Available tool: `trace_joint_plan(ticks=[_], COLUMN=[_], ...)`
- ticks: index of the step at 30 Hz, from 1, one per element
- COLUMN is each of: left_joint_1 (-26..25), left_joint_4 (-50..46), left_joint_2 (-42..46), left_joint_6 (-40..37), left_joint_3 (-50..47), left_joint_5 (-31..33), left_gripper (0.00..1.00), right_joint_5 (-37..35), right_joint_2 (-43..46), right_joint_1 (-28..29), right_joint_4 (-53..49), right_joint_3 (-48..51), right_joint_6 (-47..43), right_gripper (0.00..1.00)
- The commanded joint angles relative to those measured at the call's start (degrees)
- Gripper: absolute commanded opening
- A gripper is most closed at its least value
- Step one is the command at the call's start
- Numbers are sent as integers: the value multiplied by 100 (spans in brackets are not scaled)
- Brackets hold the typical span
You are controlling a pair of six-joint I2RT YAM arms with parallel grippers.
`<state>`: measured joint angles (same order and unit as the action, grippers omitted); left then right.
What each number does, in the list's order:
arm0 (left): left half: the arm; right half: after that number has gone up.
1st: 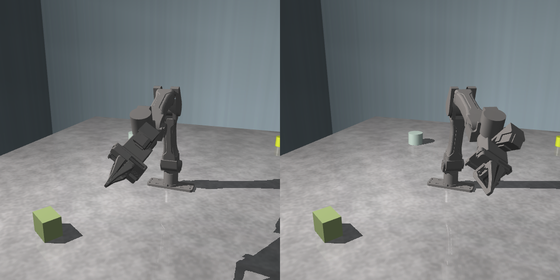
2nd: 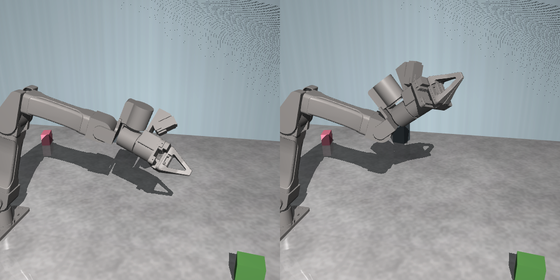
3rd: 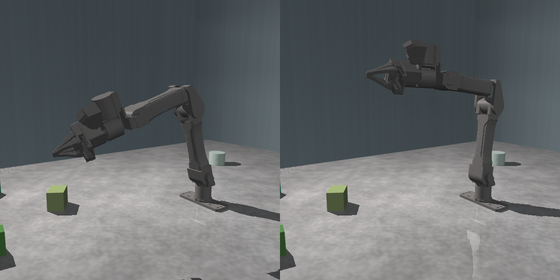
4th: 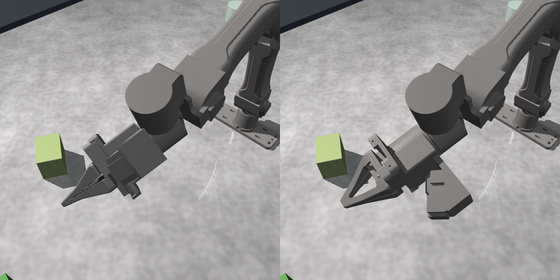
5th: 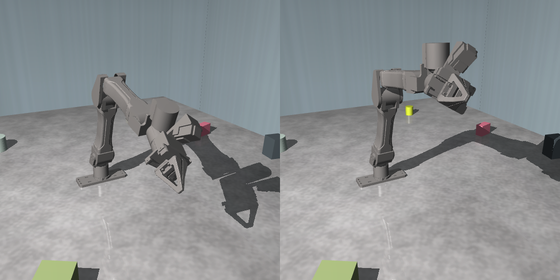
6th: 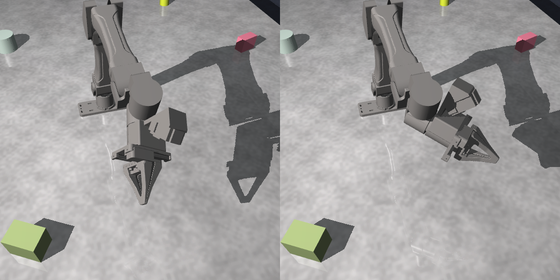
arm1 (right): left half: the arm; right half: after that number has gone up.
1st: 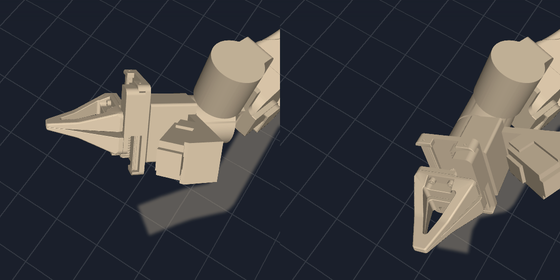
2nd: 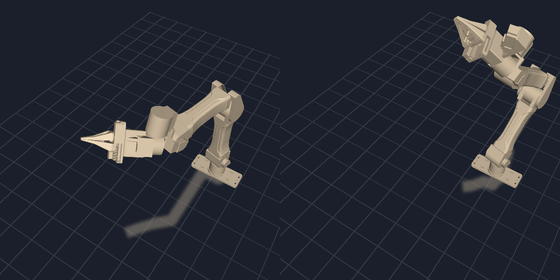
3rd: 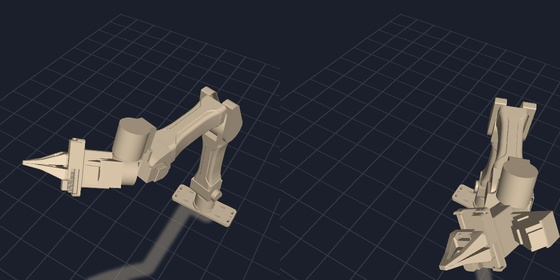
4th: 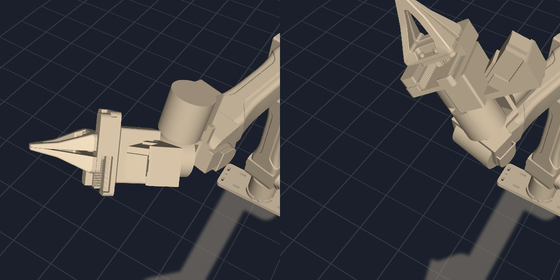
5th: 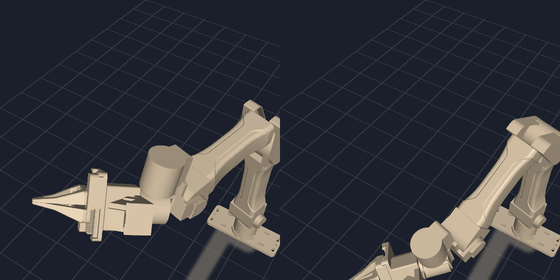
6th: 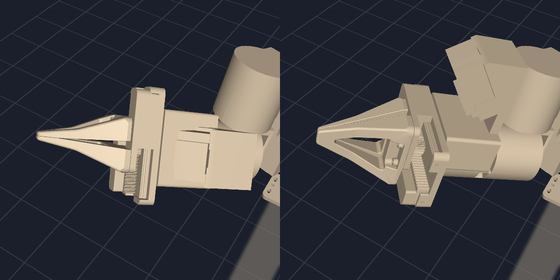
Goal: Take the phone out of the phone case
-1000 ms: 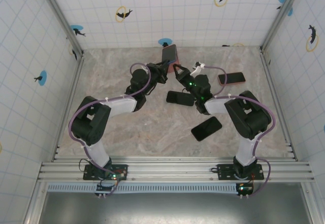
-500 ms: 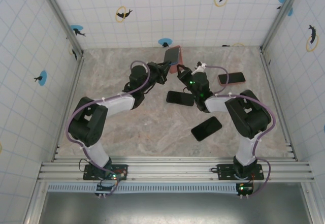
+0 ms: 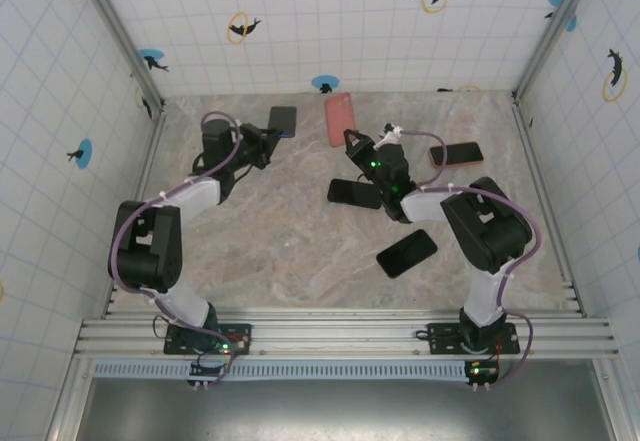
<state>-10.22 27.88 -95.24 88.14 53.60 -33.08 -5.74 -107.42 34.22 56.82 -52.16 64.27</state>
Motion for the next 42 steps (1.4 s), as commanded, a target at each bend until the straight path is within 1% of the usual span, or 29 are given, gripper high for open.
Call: trace_joint_plan(ticks=[1, 6, 9, 10, 12, 14, 17, 19, 22, 27, 29, 35, 42], left_joint_1=[387, 1046, 1451, 1538, 1695, 1852, 2182, 2343, 2478, 2663, 2705, 2765, 2928], left_joint_4=[-128, -686, -382, -420, -1066, -1254, -1012, -1144, -976, -597, -481, 241, 561], left_joint_2=[265, 164, 98, 84, -10, -92, -206, -320, -500, -676, -777, -996, -1198], left_joint_6=[-1065, -2181, -2390, -2593, -3311, -3697, -3844, -4090, -4111, -4076, -4087, -3802, -3715], left_joint_3=[-110, -229, -535, -540, -346, -277, -394, -384, -511, -727, -776, -1101, -1262], left_joint_5=[-788, -1313, -1662, -1749, -1838, -1950, -2127, -2105, -2185, -2168, -2197, -2238, -2239], left_gripper=[3, 2, 2, 2, 2, 2, 2, 2, 2, 2, 2, 4, 6], right_joint_5=[-129, -209, -234, -242, -255, -287, -287, -278, -316, -353, -330, -294, -244], right_joint_2=[-154, -322, -402, -411, -438, -463, -508, -545, -594, -630, -647, -661, -662], right_joint_1=[150, 375, 499, 524, 596, 638, 701, 739, 807, 875, 895, 963, 1024], right_joint_4=[81, -4, -16, -34, -64, -82, -122, -153, -25, -122, -204, -276, -355], right_joint_3=[-96, -323, -399, -410, -429, -454, -527, -595, -635, -746, -806, -880, -901], right_joint_6=[81, 129, 156, 143, 138, 138, 134, 95, 11, -58, -64, -79, -108], right_gripper=[1, 1, 1, 1, 1, 1, 1, 1, 1, 1, 1, 1, 1])
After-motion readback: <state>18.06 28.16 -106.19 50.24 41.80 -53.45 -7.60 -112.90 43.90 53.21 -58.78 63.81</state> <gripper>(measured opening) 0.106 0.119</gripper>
